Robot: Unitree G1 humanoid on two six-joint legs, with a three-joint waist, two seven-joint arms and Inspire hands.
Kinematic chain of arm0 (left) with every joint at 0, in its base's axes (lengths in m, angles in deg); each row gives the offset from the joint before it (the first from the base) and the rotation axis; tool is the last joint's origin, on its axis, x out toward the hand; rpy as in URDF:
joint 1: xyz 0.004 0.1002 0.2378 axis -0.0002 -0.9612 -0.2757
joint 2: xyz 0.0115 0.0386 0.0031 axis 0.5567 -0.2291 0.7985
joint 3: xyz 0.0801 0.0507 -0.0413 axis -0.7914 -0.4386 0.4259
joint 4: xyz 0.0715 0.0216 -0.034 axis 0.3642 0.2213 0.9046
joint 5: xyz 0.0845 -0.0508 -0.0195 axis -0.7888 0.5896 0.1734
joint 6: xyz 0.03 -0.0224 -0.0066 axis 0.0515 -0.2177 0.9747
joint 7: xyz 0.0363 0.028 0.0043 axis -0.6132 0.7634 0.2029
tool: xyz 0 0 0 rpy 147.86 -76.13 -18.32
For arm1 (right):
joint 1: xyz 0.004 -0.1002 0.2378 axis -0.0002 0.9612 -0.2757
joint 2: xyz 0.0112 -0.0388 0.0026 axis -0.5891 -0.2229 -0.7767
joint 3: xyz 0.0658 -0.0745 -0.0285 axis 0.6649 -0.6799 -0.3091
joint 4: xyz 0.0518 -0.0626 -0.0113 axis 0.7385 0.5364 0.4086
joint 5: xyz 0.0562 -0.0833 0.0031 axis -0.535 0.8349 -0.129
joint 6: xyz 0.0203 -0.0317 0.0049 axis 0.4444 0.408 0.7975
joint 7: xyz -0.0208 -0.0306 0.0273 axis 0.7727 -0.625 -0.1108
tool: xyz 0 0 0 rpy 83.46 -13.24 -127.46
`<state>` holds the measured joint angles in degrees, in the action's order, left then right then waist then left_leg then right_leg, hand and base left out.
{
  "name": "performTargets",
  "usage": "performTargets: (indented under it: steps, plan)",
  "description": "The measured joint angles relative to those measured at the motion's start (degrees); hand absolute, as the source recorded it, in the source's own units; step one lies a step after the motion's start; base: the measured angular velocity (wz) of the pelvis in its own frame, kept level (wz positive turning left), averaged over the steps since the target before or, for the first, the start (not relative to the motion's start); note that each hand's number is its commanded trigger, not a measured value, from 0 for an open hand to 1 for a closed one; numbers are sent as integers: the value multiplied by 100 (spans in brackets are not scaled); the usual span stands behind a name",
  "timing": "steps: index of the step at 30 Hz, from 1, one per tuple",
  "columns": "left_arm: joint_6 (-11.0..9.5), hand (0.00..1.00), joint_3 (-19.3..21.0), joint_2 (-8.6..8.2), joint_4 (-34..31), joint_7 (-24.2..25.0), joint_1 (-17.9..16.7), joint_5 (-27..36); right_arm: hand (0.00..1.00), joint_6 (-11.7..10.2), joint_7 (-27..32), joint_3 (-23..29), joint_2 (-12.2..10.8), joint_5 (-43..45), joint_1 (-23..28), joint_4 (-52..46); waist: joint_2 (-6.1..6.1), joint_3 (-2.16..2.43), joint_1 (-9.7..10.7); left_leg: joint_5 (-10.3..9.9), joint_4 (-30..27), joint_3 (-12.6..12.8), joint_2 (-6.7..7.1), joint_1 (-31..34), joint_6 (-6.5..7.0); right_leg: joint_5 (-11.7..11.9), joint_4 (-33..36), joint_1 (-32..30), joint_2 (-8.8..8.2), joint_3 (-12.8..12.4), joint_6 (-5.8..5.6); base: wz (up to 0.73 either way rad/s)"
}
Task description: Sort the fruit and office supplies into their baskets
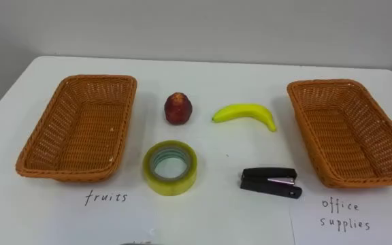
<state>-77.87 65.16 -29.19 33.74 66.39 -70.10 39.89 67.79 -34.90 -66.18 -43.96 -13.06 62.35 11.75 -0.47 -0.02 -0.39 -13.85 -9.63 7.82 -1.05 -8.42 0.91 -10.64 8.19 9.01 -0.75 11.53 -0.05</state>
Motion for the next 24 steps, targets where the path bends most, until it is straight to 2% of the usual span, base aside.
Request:
performTargets:
  steps: [10,18,24]
  plan:
    - [-69,0,-45,43,61,154,-9,-43,0,-69,-116,-2,7,230,-29,17,-5,-16,-2,0,4,5,-14,2,1,0,49,-14,-10,13,0,0]
    - [-70,0,-94,51,61,136,-57,-1,0,-56,-54,6,2,-26,-35,170,-3,-10,1,2,5,20,7,26,-1,0,58,-79,-5,-15,0,0]
    - [-60,0,21,57,62,234,-131,-7,0,9,44,302,-2,-41,53,158,-25,0,8,2,4,43,5,4,-1,0,57,-80,-2,-36,0,0]
